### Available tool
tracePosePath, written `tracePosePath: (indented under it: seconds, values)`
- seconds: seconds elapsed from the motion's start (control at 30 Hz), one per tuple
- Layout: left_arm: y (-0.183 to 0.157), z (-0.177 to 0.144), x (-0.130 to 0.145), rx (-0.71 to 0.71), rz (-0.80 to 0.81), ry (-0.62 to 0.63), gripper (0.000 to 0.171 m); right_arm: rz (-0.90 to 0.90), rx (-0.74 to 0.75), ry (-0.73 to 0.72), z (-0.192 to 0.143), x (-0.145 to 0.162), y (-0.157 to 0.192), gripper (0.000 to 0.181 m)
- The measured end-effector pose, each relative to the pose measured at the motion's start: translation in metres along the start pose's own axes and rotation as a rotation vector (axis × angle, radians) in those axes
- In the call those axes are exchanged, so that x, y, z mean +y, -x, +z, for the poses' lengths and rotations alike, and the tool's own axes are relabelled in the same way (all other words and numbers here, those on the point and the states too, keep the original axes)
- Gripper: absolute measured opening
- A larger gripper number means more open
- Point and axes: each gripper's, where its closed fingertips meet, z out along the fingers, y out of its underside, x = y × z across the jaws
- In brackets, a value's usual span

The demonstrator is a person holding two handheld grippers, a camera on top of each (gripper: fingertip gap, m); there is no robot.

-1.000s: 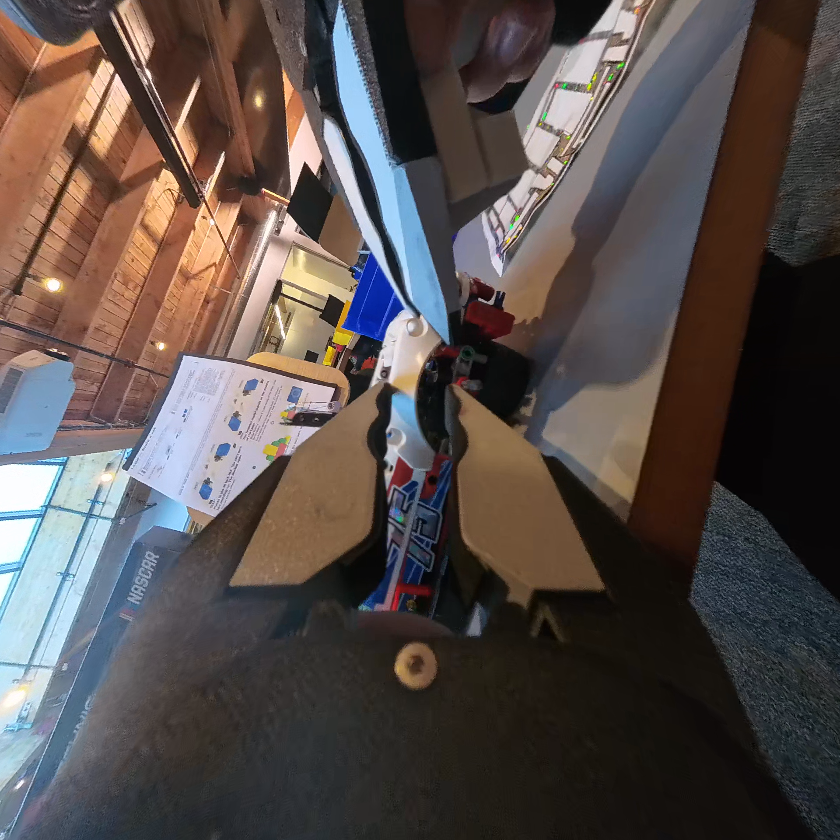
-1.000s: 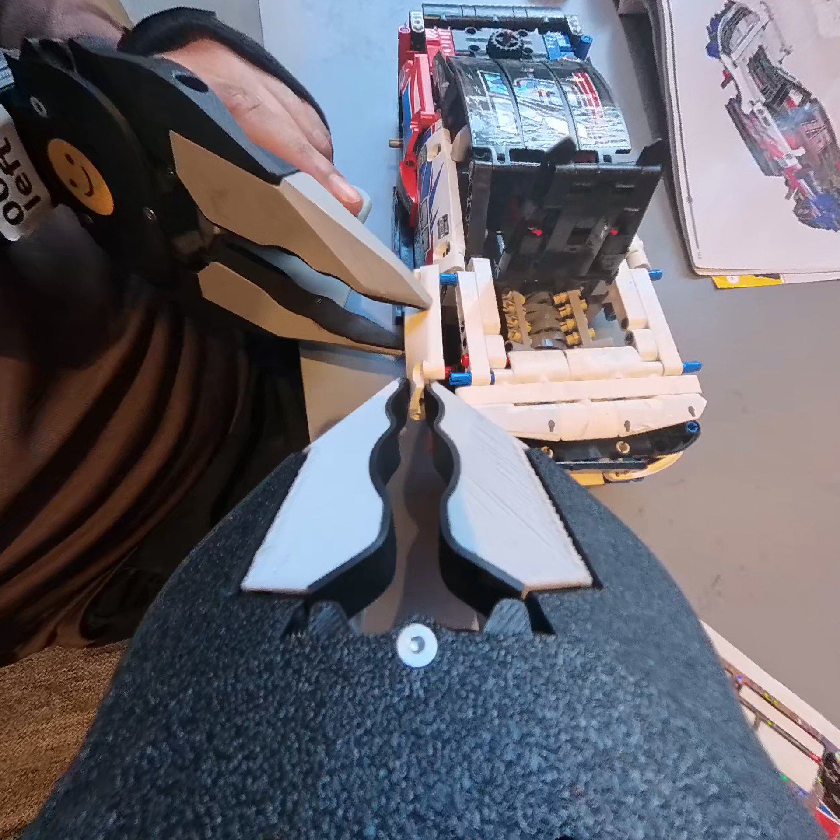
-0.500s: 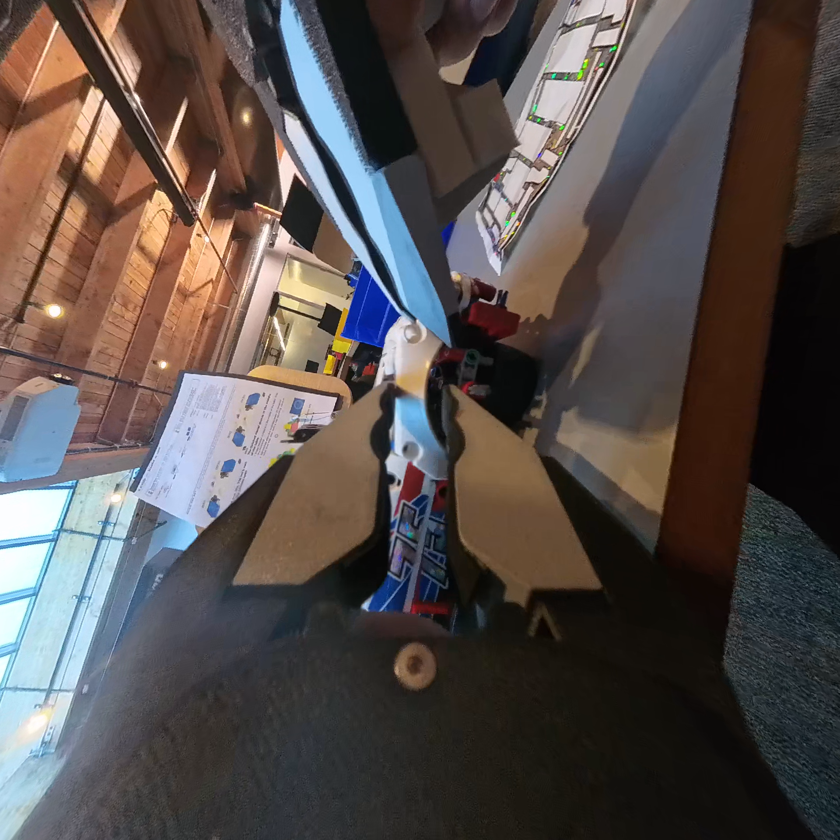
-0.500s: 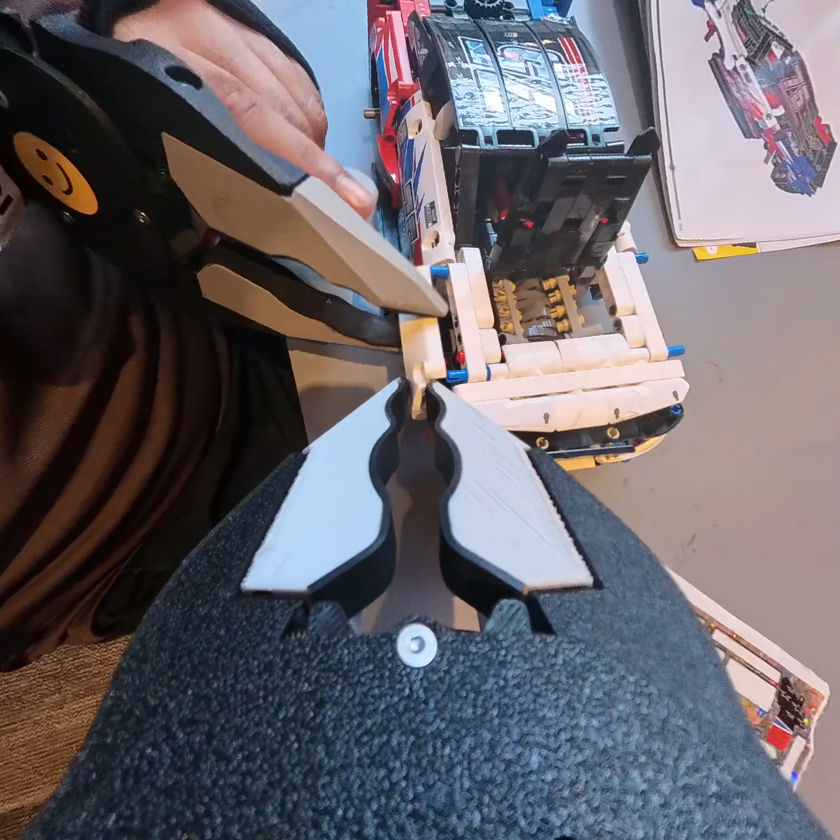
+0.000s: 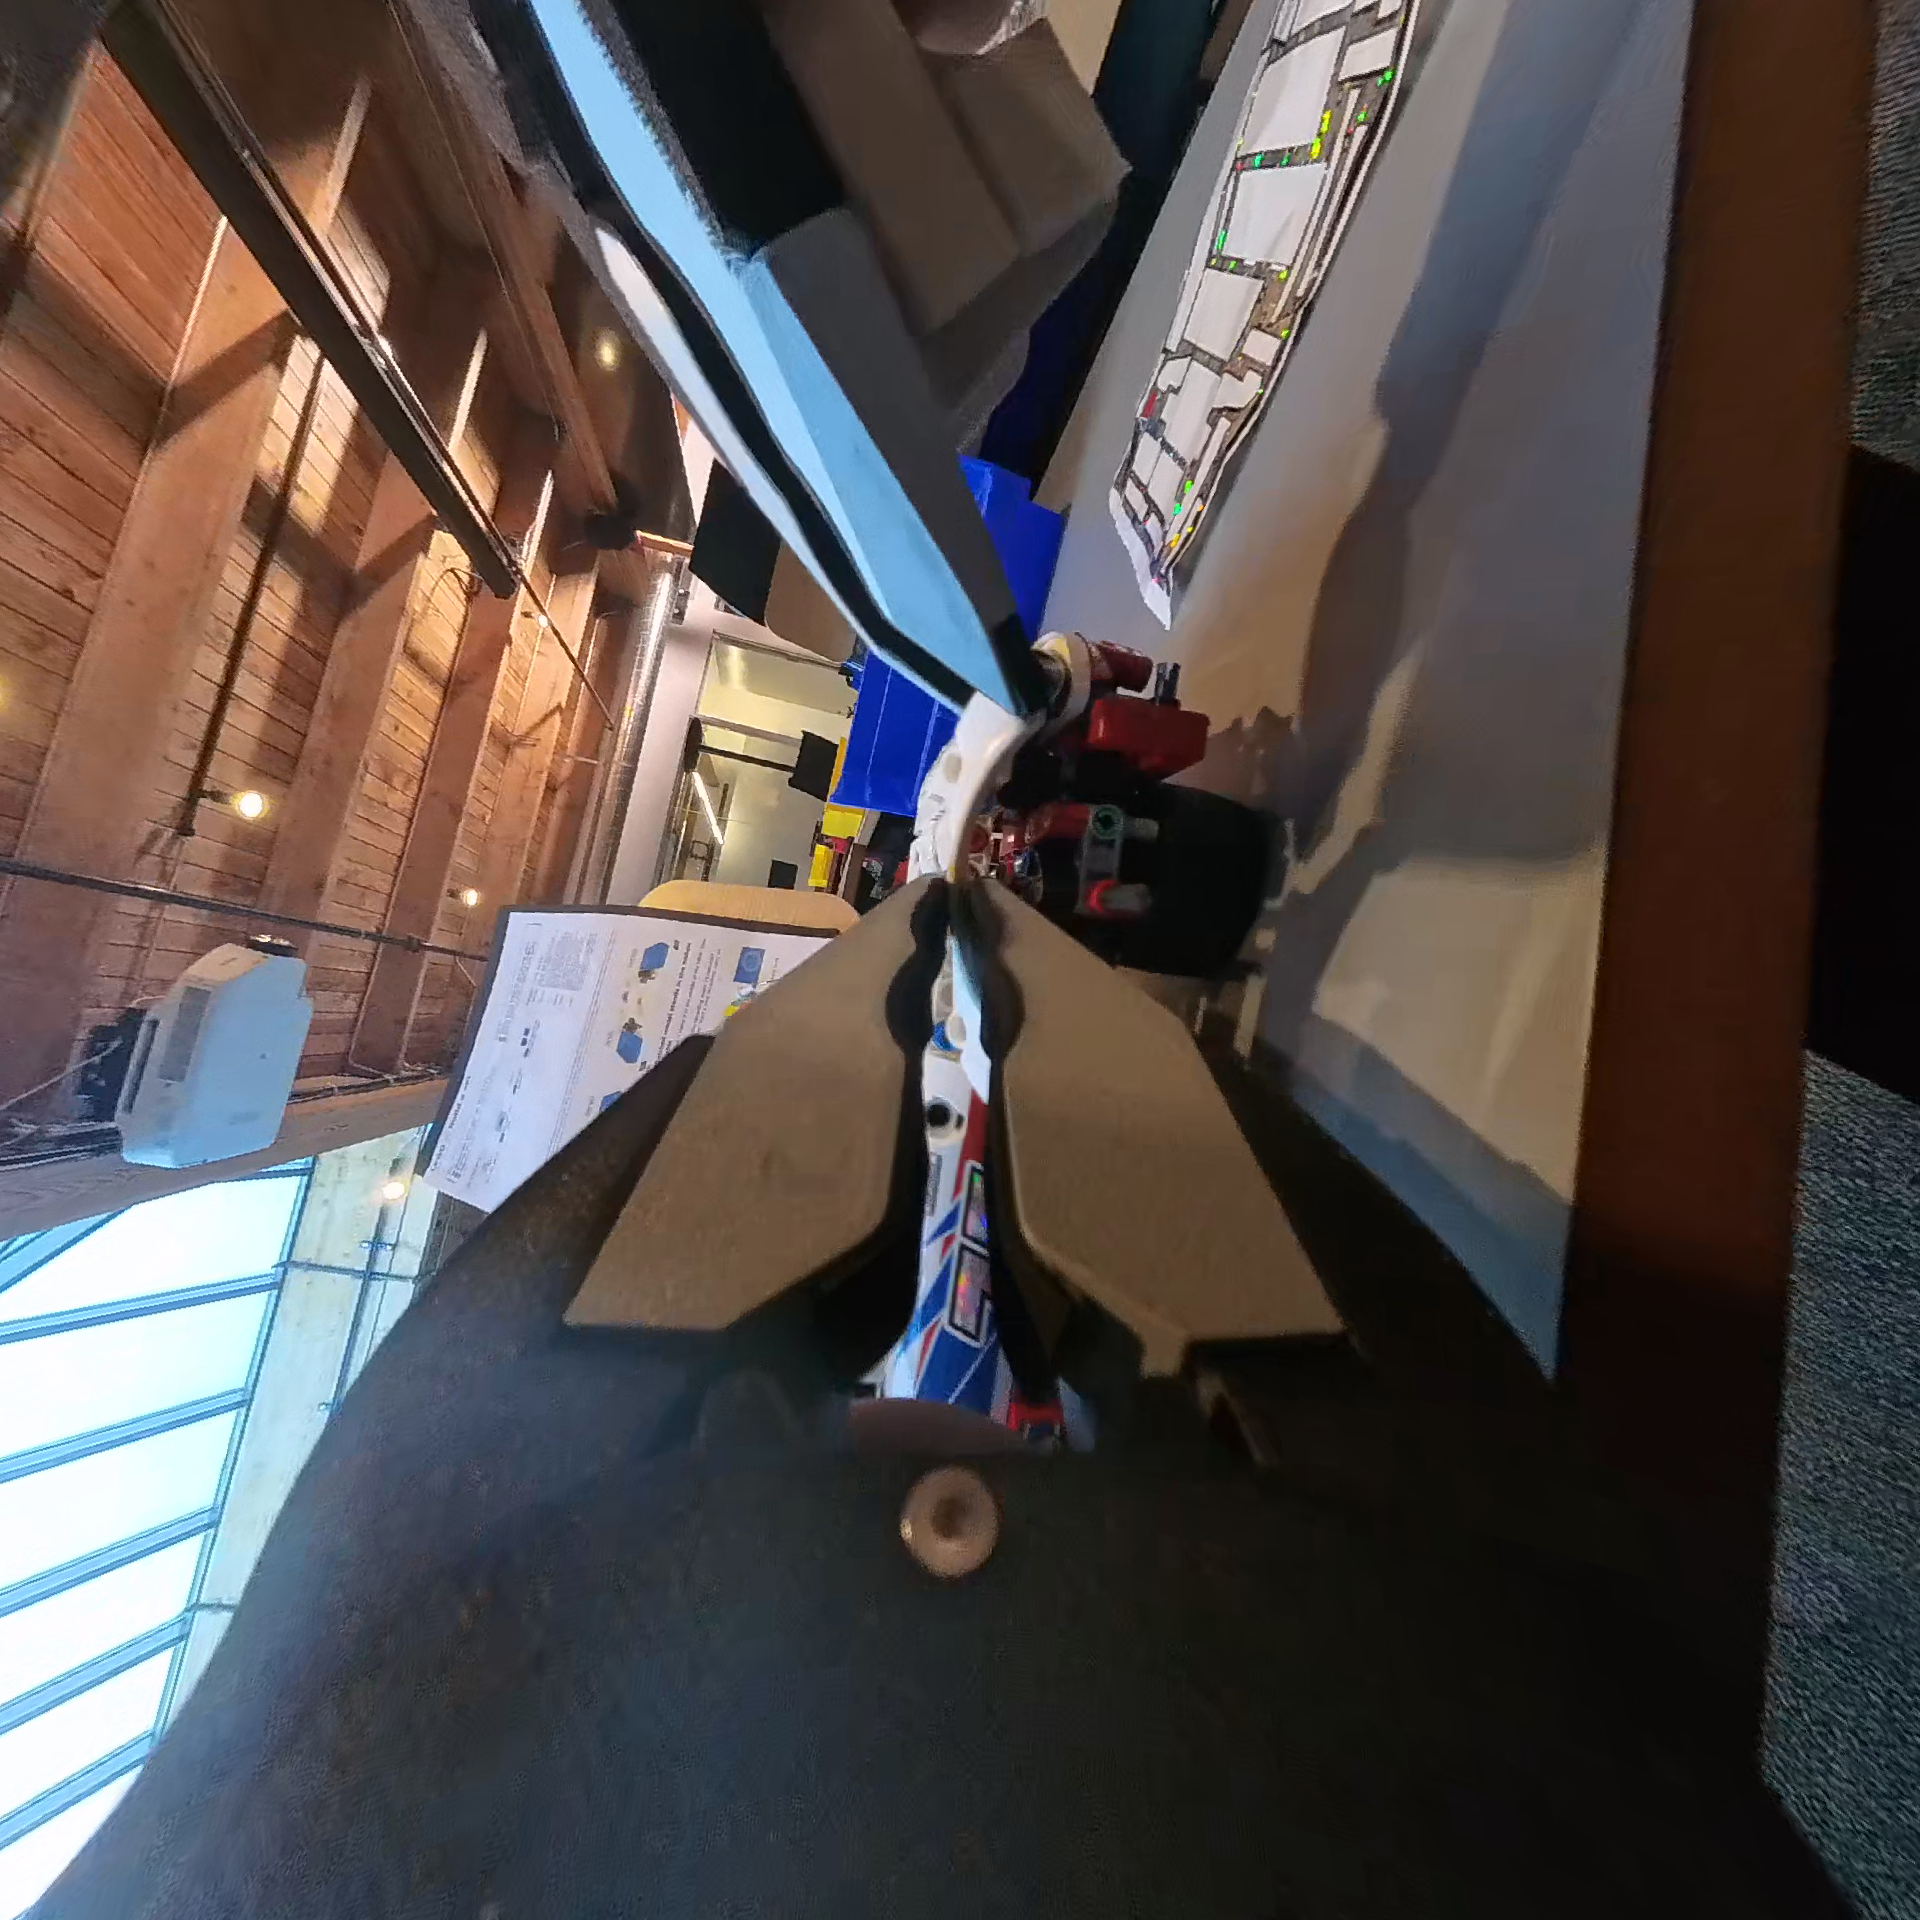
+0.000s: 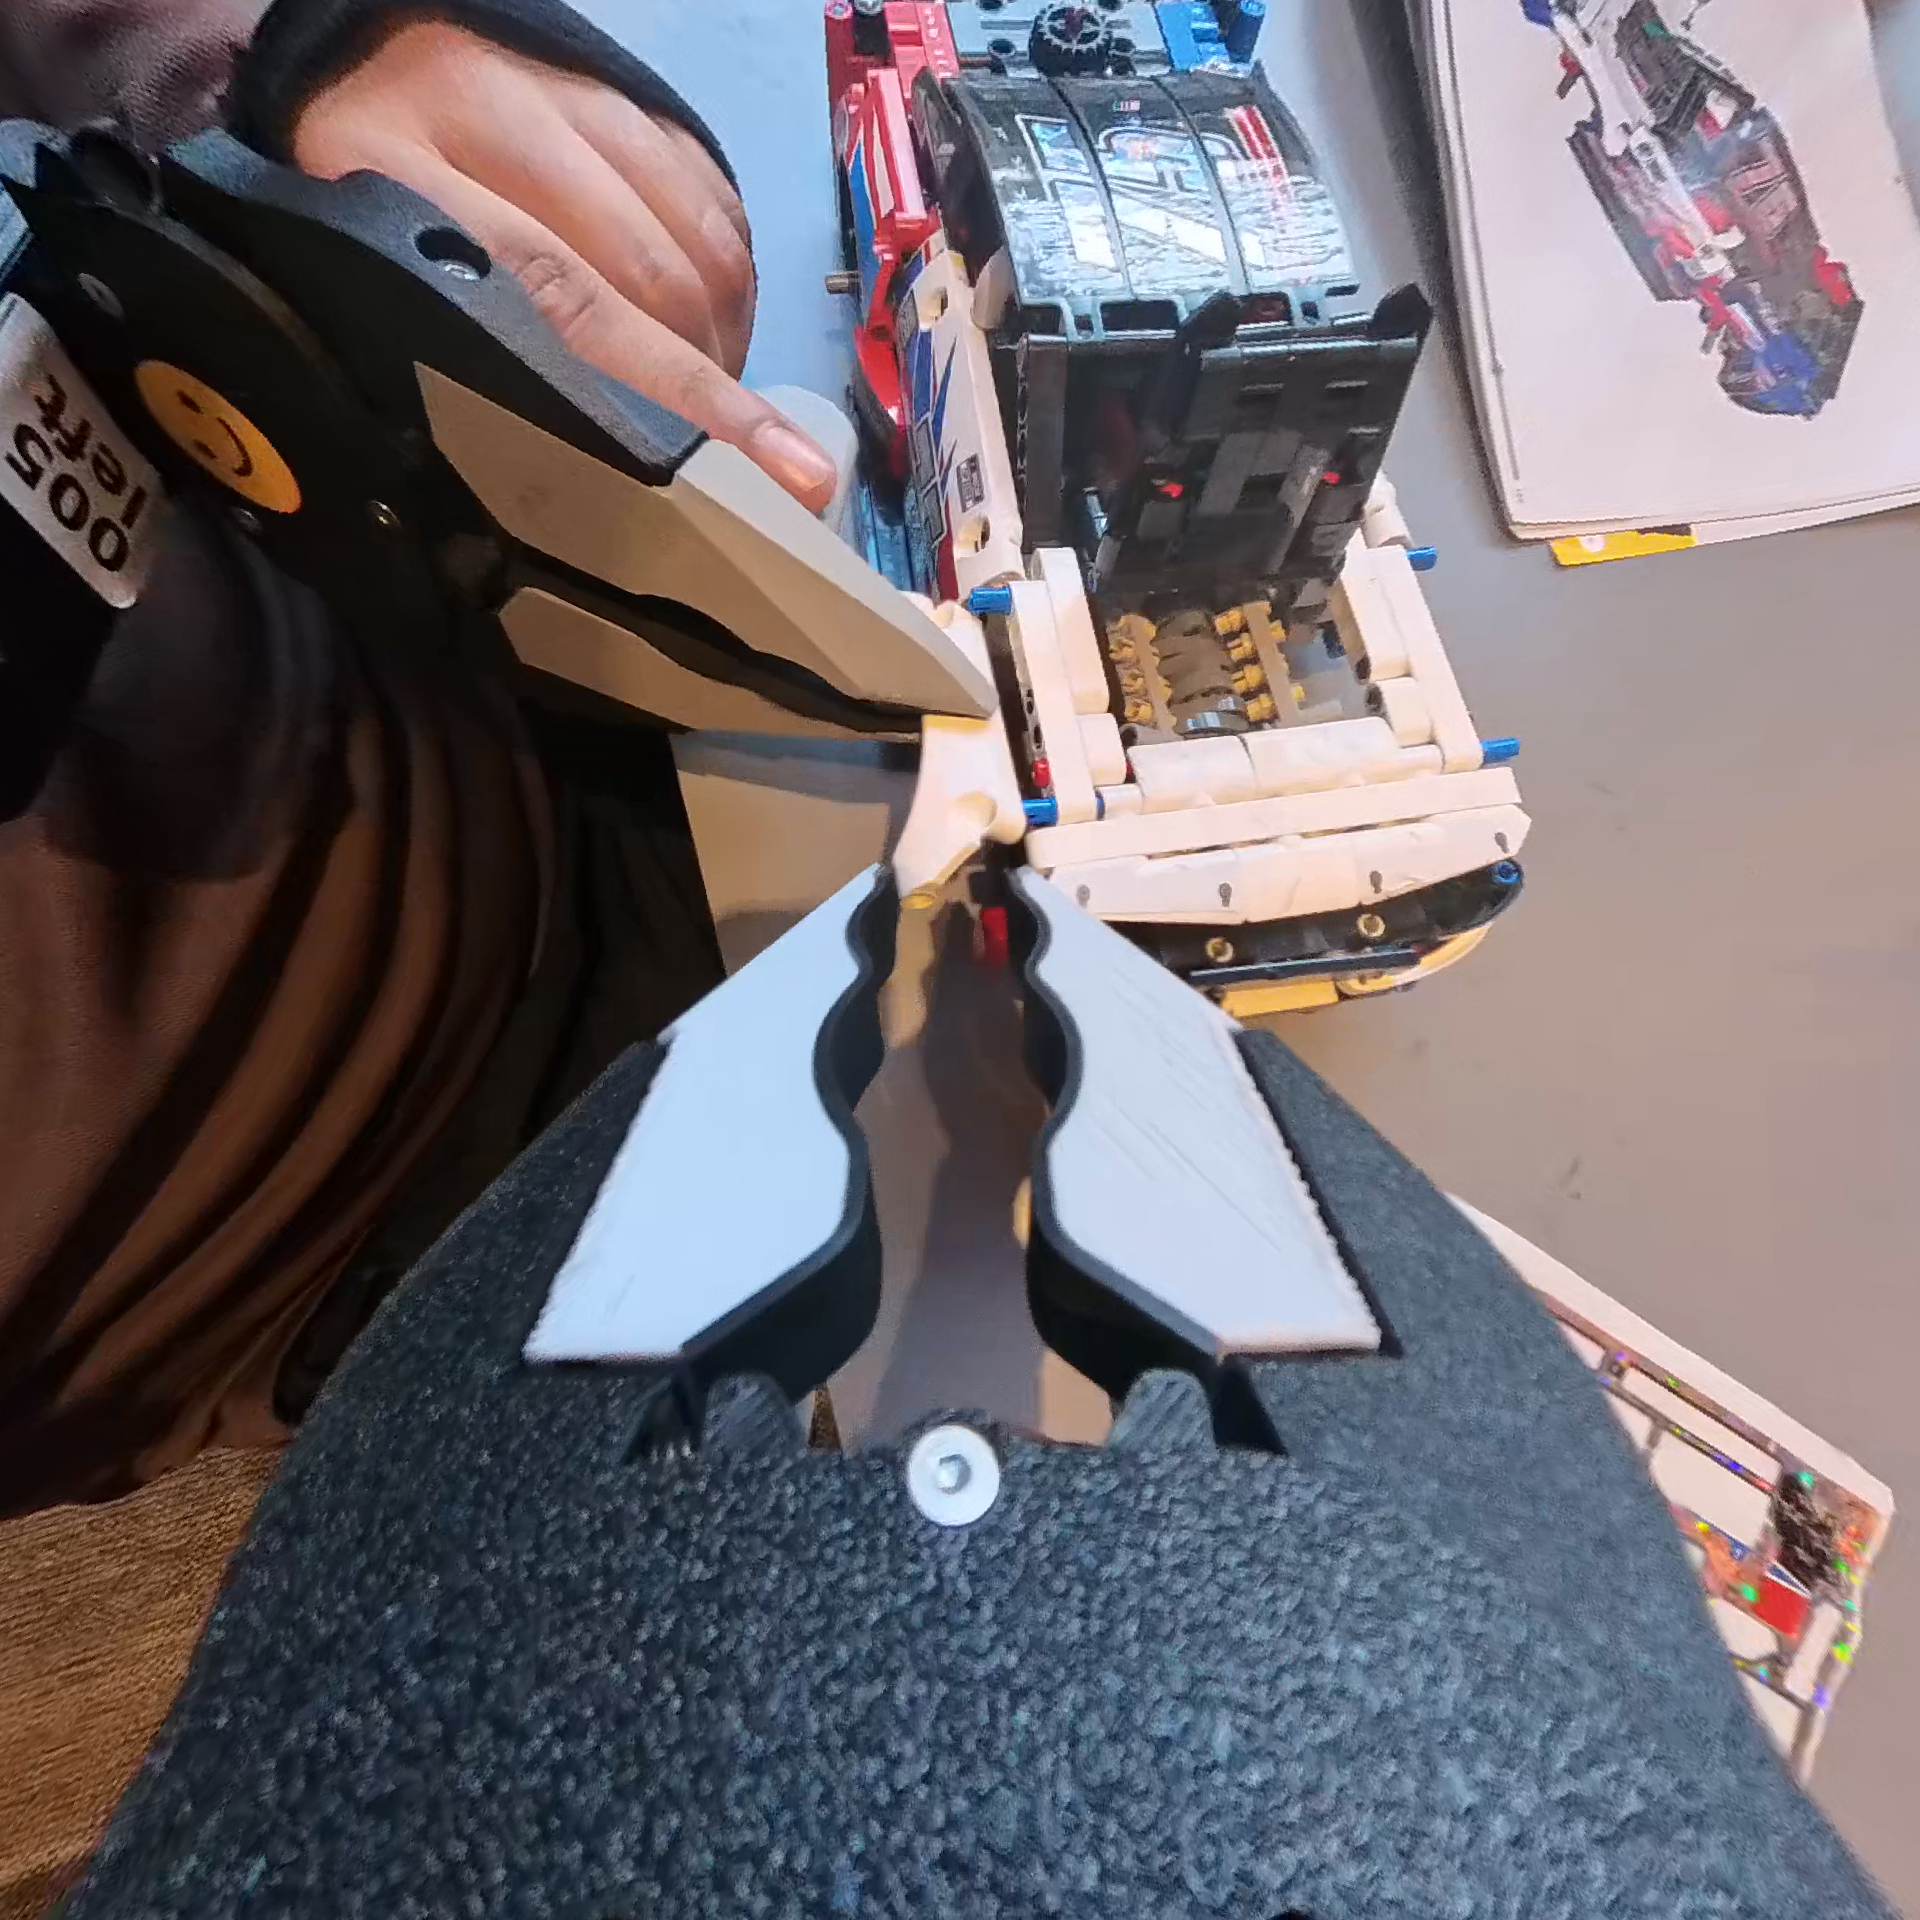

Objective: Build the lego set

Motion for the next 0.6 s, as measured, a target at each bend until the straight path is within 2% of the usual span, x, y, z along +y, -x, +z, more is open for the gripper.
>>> tracePosePath:
  seconds: [0.17, 0.3, 0.4, 0.5, 0.6]
  values:
    - [-0.001, -0.004, 0.000, -0.036, 0.003, -0.002, 0.000, -0.038, -0.006, -0.005, -0.002, -0.004, 0.002, 0.022]
    - [0.002, -0.007, 0.001, -0.073, 0.025, -0.013, 0.000, -0.023, -0.028, -0.056, -0.007, -0.023, 0.006, 0.030]
    - [0.008, -0.008, -0.001, -0.107, 0.033, -0.032, 0.000, -0.051, 0.024, 0.023, 0.009, -0.022, 0.008, 0.036]
    - [0.010, -0.009, -0.004, -0.125, 0.041, -0.050, 0.000, -0.104, 0.094, 0.118, 0.022, -0.011, 0.005, 0.028]
    - [0.007, -0.010, -0.001, -0.127, 0.030, -0.054, 0.000, -0.137, 0.127, 0.117, 0.023, -0.013, 0.004, 0.027]
